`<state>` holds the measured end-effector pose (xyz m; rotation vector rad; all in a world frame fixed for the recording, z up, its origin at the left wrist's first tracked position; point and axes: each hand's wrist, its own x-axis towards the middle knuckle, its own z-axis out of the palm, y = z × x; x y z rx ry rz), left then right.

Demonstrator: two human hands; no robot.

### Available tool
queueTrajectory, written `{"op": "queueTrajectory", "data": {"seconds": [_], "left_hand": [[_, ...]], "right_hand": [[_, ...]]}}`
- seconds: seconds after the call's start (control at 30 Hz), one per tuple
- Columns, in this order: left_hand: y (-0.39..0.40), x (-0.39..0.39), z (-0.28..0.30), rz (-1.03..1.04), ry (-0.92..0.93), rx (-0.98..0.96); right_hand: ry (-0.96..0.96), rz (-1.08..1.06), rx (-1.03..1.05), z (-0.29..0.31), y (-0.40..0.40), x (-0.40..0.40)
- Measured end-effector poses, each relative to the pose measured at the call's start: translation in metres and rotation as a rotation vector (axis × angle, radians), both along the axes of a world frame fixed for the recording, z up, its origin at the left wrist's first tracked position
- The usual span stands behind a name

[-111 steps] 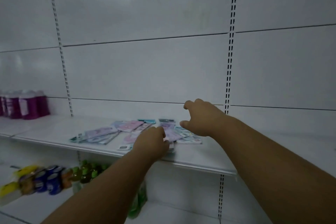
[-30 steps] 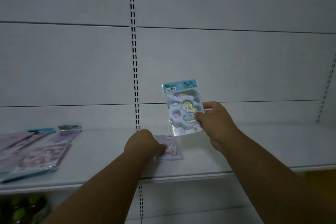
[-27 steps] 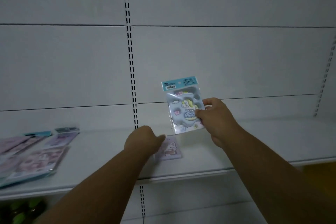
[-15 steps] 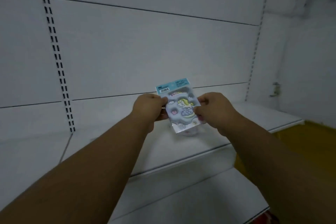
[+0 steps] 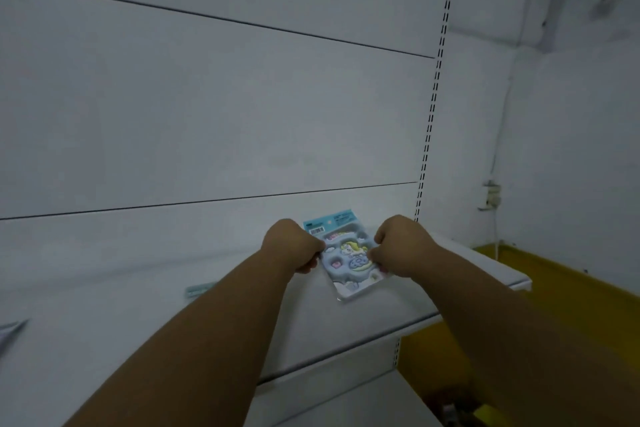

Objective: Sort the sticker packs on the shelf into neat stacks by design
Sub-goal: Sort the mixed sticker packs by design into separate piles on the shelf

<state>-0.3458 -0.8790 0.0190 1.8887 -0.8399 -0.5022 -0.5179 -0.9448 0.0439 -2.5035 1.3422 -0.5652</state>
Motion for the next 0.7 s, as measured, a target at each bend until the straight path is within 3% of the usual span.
{"op": "queueTrajectory", "data": {"seconds": [0.1, 0.27, 0.4, 0.53, 0.7], "left_hand": [[-0.022, -0.003, -0.008, 0.022, -0.124, 0.099], [-0.037, -0.010, -0.014, 0.045, -0.486, 0.323], [-0.029, -0.010, -0.019, 0.081, -0.623, 0.312], [0.019, 0.009, -0.010, 0.103, -0.760, 0.299], [0.152, 0.055, 0.012, 0.234, -0.866, 0.276]], "right_hand": [[0.042, 0.008, -0.003, -0.011, -0.027, 0.003], [0.154, 0.026, -0.041, -0.027, -0.038, 0.003], [0.127, 0.121, -0.199, -0.014, -0.017, 0.013], [-0.048, 0.303, -0.384, 0.027, 0.036, 0.047], [-0.183, 0.541, -0.509, 0.065, 0.149, 0.106]]}}
